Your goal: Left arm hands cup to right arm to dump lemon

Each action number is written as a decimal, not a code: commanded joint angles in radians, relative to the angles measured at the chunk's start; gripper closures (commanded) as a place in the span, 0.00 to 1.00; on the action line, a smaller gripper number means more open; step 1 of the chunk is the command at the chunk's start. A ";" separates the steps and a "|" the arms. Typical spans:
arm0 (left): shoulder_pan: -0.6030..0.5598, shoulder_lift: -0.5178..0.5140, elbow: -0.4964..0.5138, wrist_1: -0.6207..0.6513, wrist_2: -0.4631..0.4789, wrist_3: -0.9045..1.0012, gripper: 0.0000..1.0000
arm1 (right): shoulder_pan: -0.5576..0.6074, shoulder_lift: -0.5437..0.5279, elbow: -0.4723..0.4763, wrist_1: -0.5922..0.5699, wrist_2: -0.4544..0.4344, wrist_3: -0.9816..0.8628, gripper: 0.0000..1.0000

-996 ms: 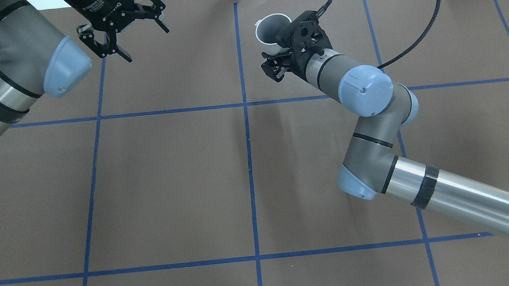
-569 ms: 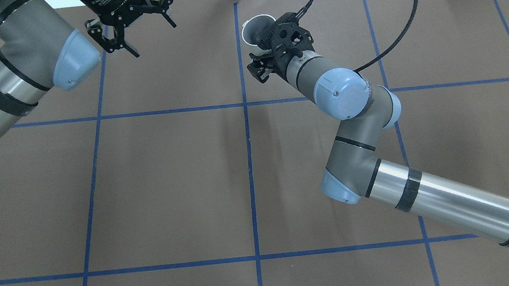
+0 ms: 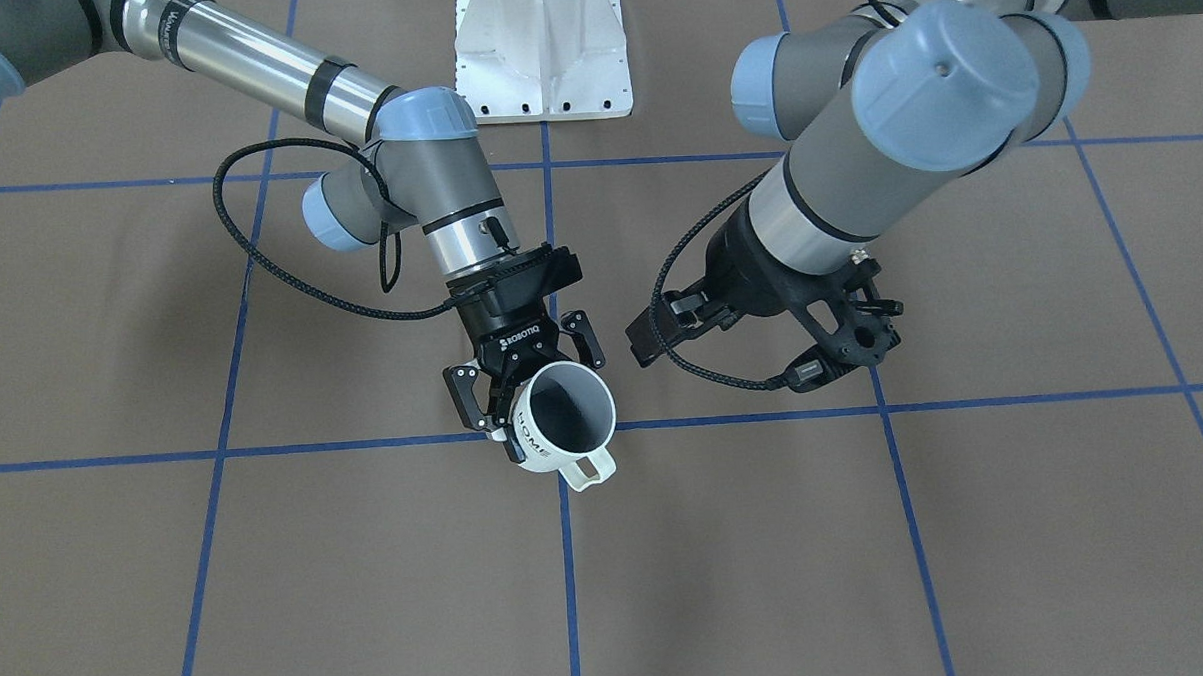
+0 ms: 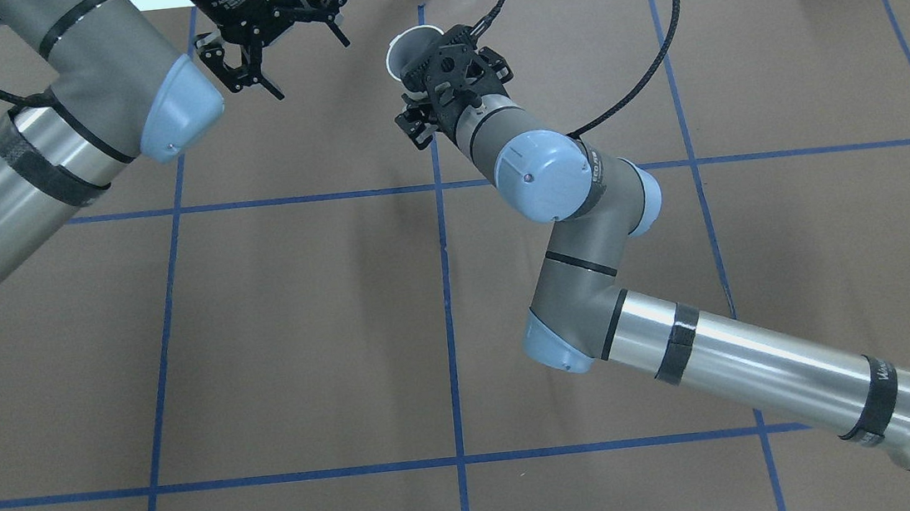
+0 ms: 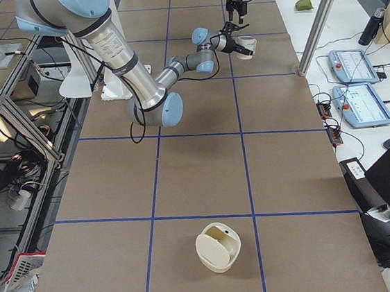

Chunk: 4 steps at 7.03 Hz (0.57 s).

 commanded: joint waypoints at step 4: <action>0.055 -0.013 0.050 -0.111 0.079 -0.116 0.34 | -0.054 0.006 0.011 0.005 -0.074 0.004 0.68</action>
